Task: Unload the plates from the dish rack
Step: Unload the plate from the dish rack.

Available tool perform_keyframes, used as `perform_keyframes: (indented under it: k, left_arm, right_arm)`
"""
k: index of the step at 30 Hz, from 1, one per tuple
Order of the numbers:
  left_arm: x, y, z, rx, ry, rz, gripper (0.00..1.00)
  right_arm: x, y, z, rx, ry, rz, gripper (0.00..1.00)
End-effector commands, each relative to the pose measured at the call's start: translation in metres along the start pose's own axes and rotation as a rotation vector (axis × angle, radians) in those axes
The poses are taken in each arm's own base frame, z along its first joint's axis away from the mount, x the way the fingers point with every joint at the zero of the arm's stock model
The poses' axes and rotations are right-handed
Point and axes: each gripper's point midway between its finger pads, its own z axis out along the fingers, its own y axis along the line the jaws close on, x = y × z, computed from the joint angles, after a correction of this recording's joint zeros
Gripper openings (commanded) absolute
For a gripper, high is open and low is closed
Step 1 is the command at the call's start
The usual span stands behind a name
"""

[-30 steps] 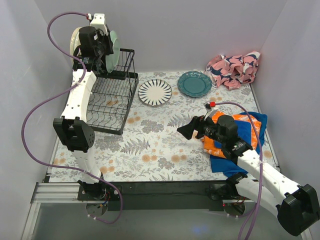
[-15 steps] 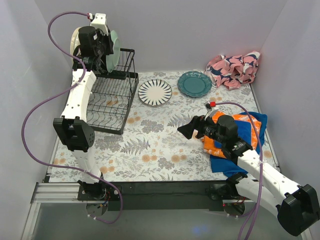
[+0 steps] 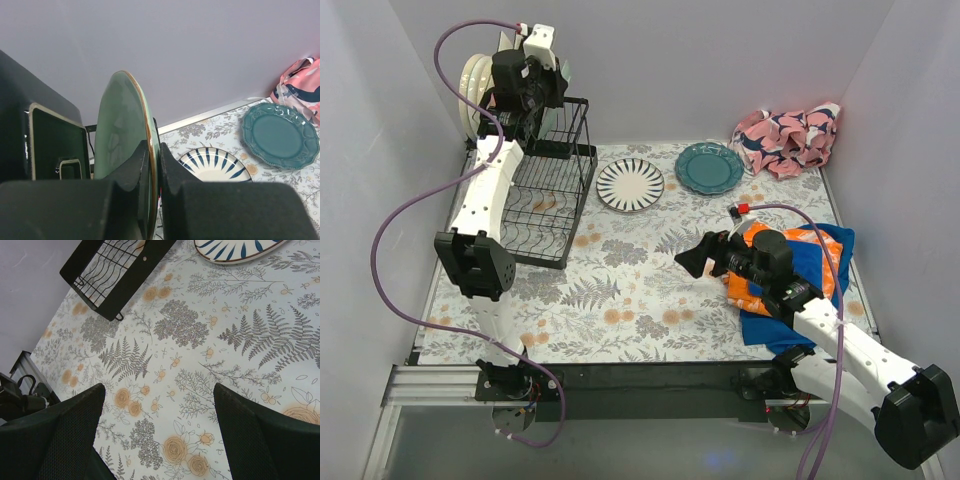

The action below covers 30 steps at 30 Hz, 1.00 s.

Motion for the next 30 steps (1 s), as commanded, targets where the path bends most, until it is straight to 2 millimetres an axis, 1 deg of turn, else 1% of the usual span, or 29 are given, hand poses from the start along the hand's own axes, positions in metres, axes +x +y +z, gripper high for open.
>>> perform_keyframes:
  k: [1, 10, 18, 20, 26, 30]
  left_arm:
    - [0.018, -0.019, 0.0, 0.079, 0.053, 0.018, 0.0]
    - [0.006, -0.025, -0.004, 0.105, 0.01, 0.036, 0.0]
    - [-0.018, -0.031, -0.011, 0.09, -0.048, 0.06, 0.0]
    - [-0.02, -0.032, -0.011, 0.088, -0.051, 0.061, 0.0]
    - [-0.024, -0.028, -0.012, 0.066, -0.062, 0.066, 0.0]
    - [-0.036, -0.03, -0.016, 0.056, -0.093, 0.078, 0.0]
  right_arm:
    - [-0.016, 0.008, 0.002, -0.022, -0.054, -0.036, 0.93]
    - [-0.015, 0.008, 0.002, -0.024, -0.054, -0.042, 0.93]
    - [-0.015, 0.009, 0.002, -0.027, -0.054, -0.042, 0.93]
    - [-0.016, 0.011, 0.002, -0.031, -0.055, -0.044, 0.93]
    - [-0.016, 0.011, 0.001, -0.032, -0.055, -0.044, 0.93]
    - [-0.016, 0.012, 0.001, -0.034, -0.055, -0.046, 0.93]
